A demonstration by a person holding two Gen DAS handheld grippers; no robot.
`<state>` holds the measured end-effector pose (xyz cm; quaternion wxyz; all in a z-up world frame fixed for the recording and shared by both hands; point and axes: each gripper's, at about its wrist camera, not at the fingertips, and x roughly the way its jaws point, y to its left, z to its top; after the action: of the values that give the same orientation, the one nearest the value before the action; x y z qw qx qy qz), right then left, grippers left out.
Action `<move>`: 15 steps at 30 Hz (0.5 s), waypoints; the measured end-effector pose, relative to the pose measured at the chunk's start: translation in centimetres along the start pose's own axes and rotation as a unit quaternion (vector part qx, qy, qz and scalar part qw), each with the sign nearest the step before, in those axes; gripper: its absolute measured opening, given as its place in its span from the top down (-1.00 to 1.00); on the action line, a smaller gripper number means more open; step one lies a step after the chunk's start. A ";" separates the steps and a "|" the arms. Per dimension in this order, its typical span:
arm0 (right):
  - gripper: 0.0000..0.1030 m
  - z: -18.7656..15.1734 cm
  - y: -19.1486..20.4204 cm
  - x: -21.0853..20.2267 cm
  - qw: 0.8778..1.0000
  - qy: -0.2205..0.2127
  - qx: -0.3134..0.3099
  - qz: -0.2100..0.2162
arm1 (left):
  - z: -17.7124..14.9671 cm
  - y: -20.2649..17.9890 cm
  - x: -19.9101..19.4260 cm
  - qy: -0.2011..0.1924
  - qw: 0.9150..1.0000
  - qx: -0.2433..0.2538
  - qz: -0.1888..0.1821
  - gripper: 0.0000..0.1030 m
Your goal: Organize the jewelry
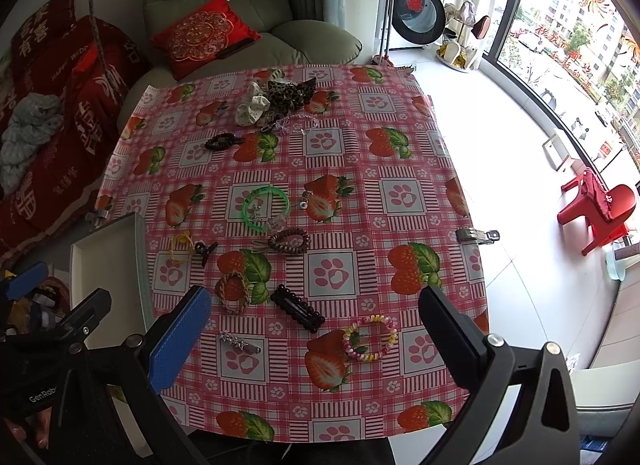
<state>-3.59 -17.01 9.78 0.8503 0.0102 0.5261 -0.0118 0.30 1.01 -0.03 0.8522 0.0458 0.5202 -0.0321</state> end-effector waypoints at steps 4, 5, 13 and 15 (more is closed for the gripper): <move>-1.00 0.0 0.2 0.1 1.000 0.001 -0.001 0.001 | 0.0 0.0 0.0 0.000 1.000 0.000 0.000 -1.00; -1.00 0.0 0.1 0.2 1.000 0.001 -0.001 0.002 | 0.0 0.0 0.0 0.000 1.000 0.000 0.000 -1.00; -1.00 0.1 0.5 0.3 1.000 0.003 -0.004 0.005 | 0.0 0.0 0.0 0.000 1.000 0.000 0.000 -1.00; -1.00 0.2 0.6 0.4 1.000 0.004 -0.005 0.007 | 0.0 0.0 0.0 0.000 1.000 0.000 0.000 -1.00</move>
<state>-3.25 -16.46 9.49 0.8483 0.0094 0.5294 -0.0035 0.27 1.06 -0.04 0.8522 0.0455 0.5203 -0.0318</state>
